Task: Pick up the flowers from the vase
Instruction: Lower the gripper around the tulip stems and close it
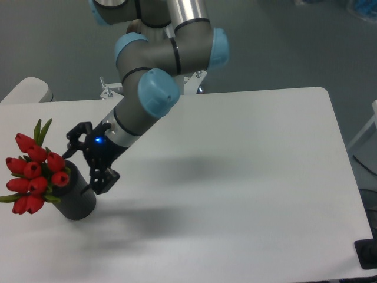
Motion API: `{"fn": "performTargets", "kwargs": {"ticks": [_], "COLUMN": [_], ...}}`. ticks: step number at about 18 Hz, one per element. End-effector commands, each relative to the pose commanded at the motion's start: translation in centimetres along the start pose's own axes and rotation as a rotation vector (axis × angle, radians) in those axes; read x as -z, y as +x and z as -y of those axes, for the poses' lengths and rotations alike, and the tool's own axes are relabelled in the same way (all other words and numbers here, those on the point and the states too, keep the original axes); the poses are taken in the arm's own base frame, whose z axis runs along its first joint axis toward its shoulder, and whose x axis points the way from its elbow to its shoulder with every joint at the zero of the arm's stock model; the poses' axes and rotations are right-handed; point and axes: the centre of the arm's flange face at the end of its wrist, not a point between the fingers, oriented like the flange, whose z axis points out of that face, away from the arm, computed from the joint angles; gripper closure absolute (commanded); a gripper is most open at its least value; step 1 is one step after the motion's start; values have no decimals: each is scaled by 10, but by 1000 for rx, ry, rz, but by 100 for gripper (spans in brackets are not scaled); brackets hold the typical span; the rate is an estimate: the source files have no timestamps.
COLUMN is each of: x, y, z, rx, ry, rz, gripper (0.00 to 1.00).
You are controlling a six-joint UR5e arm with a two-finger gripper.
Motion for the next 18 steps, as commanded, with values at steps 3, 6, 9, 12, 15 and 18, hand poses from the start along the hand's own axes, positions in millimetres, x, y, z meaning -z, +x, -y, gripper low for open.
{"fn": "performTargets", "kwargs": {"ticks": [3,6,9,12,15,18], "x": [-8,-12,-19,-22,-23,-22], "y": [2,1,1,1,0,0], "z": [5,6,5,6,8,10], "rx": [-13,-9,3,1,3,17], "ry": [27,71,81,83,108,133], "rz": [-16,-38,-57,-59,-70,-79], "gripper": [0,0,0,23,53,67]}}
